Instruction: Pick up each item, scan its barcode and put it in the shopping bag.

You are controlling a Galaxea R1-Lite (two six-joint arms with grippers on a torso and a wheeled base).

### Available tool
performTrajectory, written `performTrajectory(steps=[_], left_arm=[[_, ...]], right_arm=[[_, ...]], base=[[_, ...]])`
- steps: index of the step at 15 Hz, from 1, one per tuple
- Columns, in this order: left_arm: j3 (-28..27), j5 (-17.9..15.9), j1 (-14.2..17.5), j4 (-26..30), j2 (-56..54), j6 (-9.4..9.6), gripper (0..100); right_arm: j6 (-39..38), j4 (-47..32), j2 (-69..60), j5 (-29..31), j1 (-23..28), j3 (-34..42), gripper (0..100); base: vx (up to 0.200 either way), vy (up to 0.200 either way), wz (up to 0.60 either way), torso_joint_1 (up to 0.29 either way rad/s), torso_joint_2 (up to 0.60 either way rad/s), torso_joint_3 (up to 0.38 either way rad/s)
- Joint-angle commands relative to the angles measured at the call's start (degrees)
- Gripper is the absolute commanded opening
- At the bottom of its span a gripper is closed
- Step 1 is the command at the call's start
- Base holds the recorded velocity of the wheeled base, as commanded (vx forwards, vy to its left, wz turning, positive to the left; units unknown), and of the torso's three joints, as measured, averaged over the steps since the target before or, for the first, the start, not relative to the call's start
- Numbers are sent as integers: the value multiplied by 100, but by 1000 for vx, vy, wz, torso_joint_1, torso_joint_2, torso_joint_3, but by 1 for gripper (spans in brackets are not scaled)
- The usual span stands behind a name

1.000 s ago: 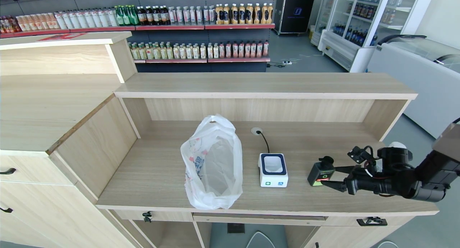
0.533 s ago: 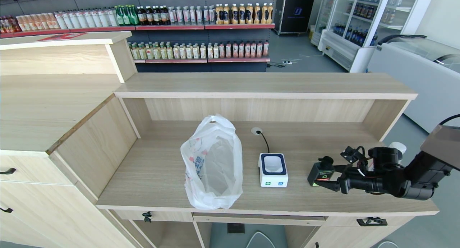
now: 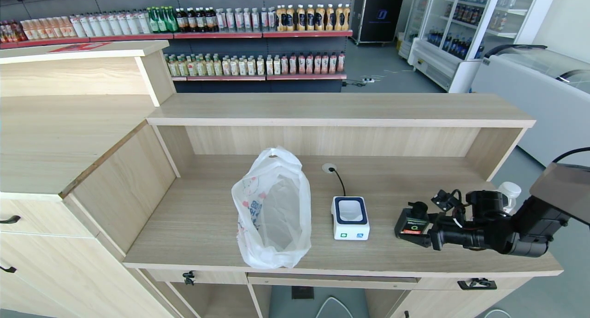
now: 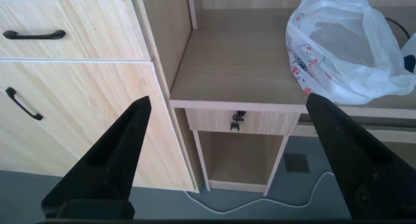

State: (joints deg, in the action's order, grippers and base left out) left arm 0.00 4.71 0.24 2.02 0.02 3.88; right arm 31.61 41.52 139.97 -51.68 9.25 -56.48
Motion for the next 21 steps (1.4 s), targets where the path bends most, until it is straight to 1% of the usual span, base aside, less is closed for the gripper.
performTrajectory(steps=[1,2,9,12,13,17,18,20,21], left_arm=[[0,4,2,0,-2,-1,100],[0,4,2,0,-2,-1,100],[0,4,2,0,-2,-1,100],[0,4,2,0,-2,-1,100],[0,4,2,0,-2,-1,100],[0,4,2,0,-2,-1,100],[0,4,2,0,-2,-1,100],[0,4,2,0,-2,-1,100],[0,4,2,0,-2,-1,100]], right_arm=[[3,5,21,0,-2,-3,100],[12,5,30,0,-2,-3,0],[73,23,30,-36,6,49,0],[276,23,-339,17,33,58,0],[601,-92,-928,123,68,225,0],[1198,-136,-3055,184,165,1271,0],[1849,-109,-3776,255,173,1543,0],[3580,-179,-4487,404,332,1763,0],[4494,-267,-4795,430,288,1913,0]], base=[[0,0,0,0,0,0],[0,0,0,0,0,0],[0,0,0,0,0,0],[0,0,0,0,0,0],[0,0,0,0,0,0],[0,0,0,0,0,0],[0,0,0,0,0,0],[0,0,0,0,0,0],[0,0,0,0,0,0]])
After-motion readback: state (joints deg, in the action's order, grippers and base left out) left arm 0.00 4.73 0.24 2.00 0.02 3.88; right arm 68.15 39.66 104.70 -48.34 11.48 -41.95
